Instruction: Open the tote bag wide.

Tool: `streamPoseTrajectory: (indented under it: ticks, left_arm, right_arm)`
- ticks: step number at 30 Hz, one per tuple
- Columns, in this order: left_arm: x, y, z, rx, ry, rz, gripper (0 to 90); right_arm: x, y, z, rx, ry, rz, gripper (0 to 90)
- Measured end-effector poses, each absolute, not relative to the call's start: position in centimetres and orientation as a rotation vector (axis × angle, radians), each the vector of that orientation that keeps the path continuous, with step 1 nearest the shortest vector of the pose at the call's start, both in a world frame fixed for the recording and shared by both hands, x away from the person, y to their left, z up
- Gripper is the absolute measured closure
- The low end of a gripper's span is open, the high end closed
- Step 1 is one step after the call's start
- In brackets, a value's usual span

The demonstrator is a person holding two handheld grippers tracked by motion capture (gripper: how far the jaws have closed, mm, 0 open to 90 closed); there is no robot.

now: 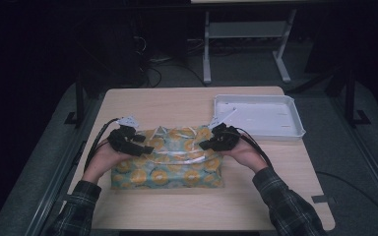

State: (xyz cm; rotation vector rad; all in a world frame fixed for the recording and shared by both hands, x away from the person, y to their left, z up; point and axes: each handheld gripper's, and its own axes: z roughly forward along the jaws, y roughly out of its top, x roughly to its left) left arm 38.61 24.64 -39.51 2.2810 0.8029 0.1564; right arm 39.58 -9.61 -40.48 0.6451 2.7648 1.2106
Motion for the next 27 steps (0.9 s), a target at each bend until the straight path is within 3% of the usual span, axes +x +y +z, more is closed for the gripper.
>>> streamPoseTrajectory:
  ticks: [19,21,24,27]
  left_arm:
    - [39.0,25.0,-40.8,2.334,0.848,0.162,30.3]
    - [39.0,25.1,-40.9,2.347,0.846,0.157,30.3]
    - [39.1,25.1,-41.0,2.376,0.844,0.157,29.9]
    - [39.0,25.0,-41.3,2.385,0.858,0.160,30.0]
  right_arm:
    - [38.7,-10.1,-38.4,0.608,2.708,1.301,89.4]
    - [39.0,-9.9,-38.9,0.660,2.725,1.297,64.7]
    - [39.5,-9.6,-39.8,0.699,2.752,1.233,53.7]
    - [40.0,-8.9,-41.2,0.718,2.808,1.166,49.7]
